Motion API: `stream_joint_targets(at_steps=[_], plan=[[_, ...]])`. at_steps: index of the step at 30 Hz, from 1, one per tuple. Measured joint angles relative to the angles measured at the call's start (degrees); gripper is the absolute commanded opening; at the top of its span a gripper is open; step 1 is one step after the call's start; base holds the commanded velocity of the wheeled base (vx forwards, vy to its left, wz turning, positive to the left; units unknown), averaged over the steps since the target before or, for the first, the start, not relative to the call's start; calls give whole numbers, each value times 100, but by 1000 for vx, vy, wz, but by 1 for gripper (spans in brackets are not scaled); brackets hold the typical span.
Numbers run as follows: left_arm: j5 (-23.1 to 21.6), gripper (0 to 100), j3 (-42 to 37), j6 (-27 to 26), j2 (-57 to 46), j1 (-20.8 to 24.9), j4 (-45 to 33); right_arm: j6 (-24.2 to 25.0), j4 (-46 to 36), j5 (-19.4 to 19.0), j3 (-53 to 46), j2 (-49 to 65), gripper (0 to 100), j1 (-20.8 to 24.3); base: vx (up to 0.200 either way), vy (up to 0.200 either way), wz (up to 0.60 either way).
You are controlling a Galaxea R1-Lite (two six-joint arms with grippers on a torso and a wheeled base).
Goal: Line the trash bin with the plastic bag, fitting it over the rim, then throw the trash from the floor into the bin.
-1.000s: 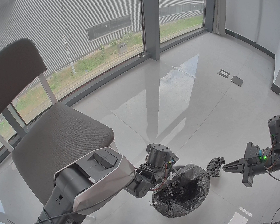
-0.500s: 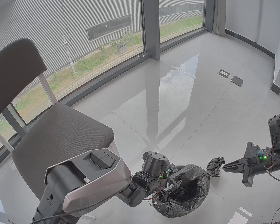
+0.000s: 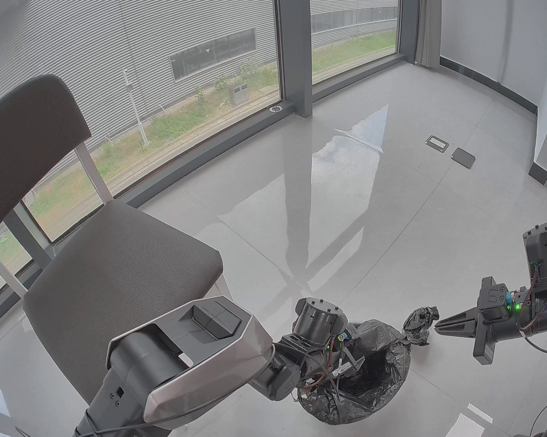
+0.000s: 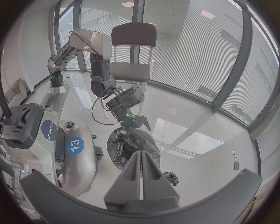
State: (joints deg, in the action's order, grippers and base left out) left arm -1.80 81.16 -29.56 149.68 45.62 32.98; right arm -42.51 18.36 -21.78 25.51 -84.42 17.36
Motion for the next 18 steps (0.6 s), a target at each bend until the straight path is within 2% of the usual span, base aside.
stream_joint_targets(at_steps=[2,3,18], plan=[[-7,100,138,9,71,20,-93,0,0,0,-2,0,0,0,0,0,0],[-7,0,180,11,95,24,-96,0,-2,2,-2,-2,0,0,0,0,0],[48,0,299,26,245,105,-99,0,-2,0,-7,22,0,0,0,0,0]])
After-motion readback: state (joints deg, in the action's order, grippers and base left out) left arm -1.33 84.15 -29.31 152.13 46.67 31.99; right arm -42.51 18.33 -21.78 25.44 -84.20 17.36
